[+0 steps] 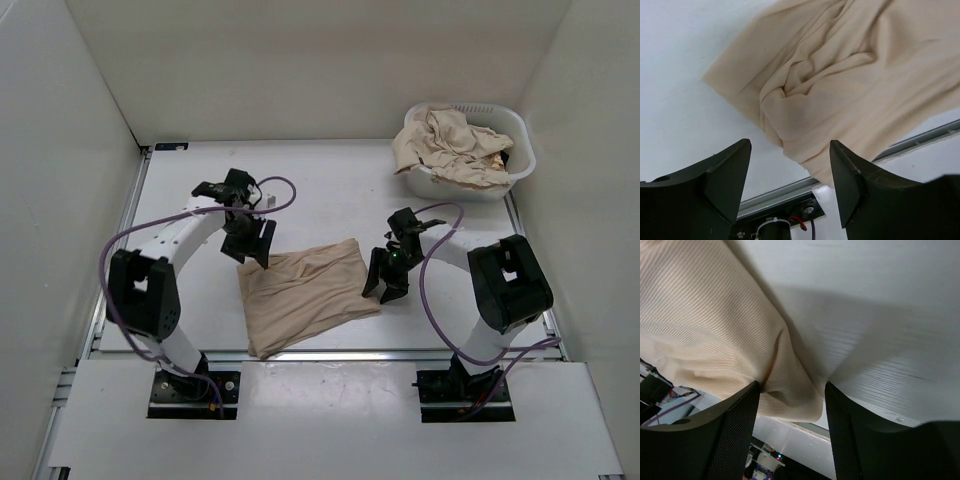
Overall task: Fold and stack the trousers
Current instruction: Fold the trousers
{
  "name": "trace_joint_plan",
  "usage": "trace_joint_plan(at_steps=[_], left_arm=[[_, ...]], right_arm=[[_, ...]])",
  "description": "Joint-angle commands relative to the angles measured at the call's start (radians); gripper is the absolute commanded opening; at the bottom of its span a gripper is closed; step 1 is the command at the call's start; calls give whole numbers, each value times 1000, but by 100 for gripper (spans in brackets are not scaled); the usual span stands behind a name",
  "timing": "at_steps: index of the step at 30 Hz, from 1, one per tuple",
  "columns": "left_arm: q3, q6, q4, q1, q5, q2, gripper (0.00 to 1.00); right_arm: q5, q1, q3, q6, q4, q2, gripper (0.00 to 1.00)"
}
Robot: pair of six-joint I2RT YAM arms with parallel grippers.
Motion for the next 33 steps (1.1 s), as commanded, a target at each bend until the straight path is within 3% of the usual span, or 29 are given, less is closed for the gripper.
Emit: trace_joint_plan(at_steps=[1, 6, 10, 12, 14, 16, 21, 22, 23, 25, 33], left_arm=[[-36, 1, 42, -2, 70, 44, 75], [-65, 1, 32, -2, 110, 105, 74], [-117, 1, 19, -2, 190, 115, 61], [-126, 1, 19, -2, 190, 115, 32], [-102, 1, 19, -2, 162, 115, 14], [-83, 1, 19, 28, 138, 115, 14], [-39, 1, 32, 80, 127, 115, 17], [-39, 1, 31, 81, 136, 115, 31], [-39, 1, 31, 81, 136, 115, 61], [-51, 1, 53, 81, 136, 127, 68], [-60, 1, 62, 81, 207, 246, 69]], right_arm=[[12, 26, -1, -32, -12, 0, 60], [12, 35, -1, -32, -12, 0, 60], [27, 35, -30, -32, -12, 11, 57], [27, 35, -30, -32, 0, 34, 45], [27, 35, -30, -32, 0, 43, 35], [27, 35, -30, -32, 0, 43, 27], [17, 35, -39, -32, 9, 43, 30], [17, 35, -39, -32, 9, 43, 30], [17, 35, -39, -32, 9, 43, 31], [17, 35, -39, -32, 9, 43, 31], [7, 35, -39, -32, 9, 53, 31]])
